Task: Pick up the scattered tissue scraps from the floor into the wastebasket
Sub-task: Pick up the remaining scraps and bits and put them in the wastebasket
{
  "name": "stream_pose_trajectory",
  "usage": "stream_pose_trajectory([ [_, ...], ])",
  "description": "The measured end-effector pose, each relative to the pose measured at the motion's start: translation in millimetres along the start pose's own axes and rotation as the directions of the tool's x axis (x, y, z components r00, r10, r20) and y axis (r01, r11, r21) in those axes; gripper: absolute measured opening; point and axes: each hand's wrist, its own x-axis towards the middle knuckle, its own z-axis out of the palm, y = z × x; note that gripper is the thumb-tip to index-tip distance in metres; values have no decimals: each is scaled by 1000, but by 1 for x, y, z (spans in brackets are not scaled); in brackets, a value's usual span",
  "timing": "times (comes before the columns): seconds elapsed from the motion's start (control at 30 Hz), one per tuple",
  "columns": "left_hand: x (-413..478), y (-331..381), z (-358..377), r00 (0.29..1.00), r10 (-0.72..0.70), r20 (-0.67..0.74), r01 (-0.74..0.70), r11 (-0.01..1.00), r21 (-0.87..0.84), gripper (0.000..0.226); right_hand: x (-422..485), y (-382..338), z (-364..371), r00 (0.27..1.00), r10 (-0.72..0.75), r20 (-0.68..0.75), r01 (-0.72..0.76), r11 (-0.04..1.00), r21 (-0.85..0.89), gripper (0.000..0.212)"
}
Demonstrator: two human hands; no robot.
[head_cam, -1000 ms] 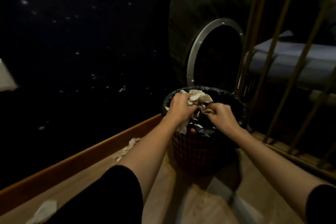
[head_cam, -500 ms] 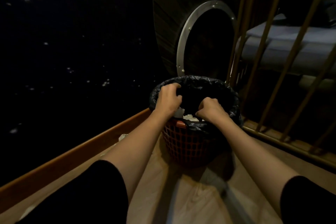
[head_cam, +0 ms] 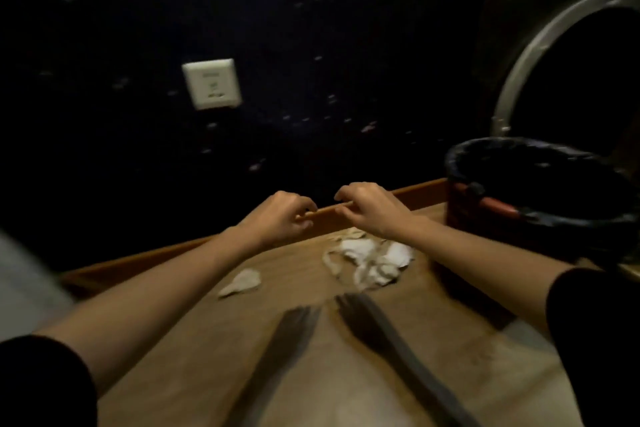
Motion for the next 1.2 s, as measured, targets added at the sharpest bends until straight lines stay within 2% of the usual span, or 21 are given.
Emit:
stream_pose_trajectory([
  [0.13,-138,-86,-5,966,-257,35,255,966,46,34,21,-108,72,952,-193,238,187,981,50,32],
  [0.27,-294,-144,15,870,-481,113,479,877,46,34,7,-226,158,788,-419,451,399,906,144,35],
  [0.37,-415,-162,38,770,-627,114,634,773,-32,35,-17,-318,214,674,-496,547,410,867,281,35],
  [0.47,-516,-152,58,633,-766,108,774,627,-87,37,-53,-401,268,618,-565,547,392,824,408,34],
  [0.6,-617,-128,86,395,-914,88,918,389,-77,38,-112,-479,314,591,-671,447,432,732,528,28],
  [0.67,-660,-110,104,340,-927,161,940,341,-22,42,-139,-502,330,582,-720,377,465,676,572,25],
  [0.73,-694,-87,120,307,-913,267,940,335,63,50,-165,-517,342,551,-770,322,486,610,626,25],
  [0.8,-717,-61,131,278,-909,310,938,326,115,62,-185,-526,353,529,-801,280,504,562,656,31],
  [0.9,-738,-22,143,228,-932,283,960,263,94,80,-197,-537,372,524,-779,345,502,609,614,62],
  [0.97,-745,1,151,213,-939,269,971,234,51,82,-198,-547,381,552,-730,403,493,676,548,72],
  [1.07,-748,26,166,196,-958,207,980,199,-8,66,-203,-557,383,614,-678,404,480,727,491,56],
  [1.13,-744,37,175,201,-972,118,979,196,-50,53,-212,-555,384,691,-651,313,450,727,519,39],
  [1.2,-738,42,180,208,-975,72,975,201,-97,46,-227,-550,383,705,-670,232,501,702,507,26],
])
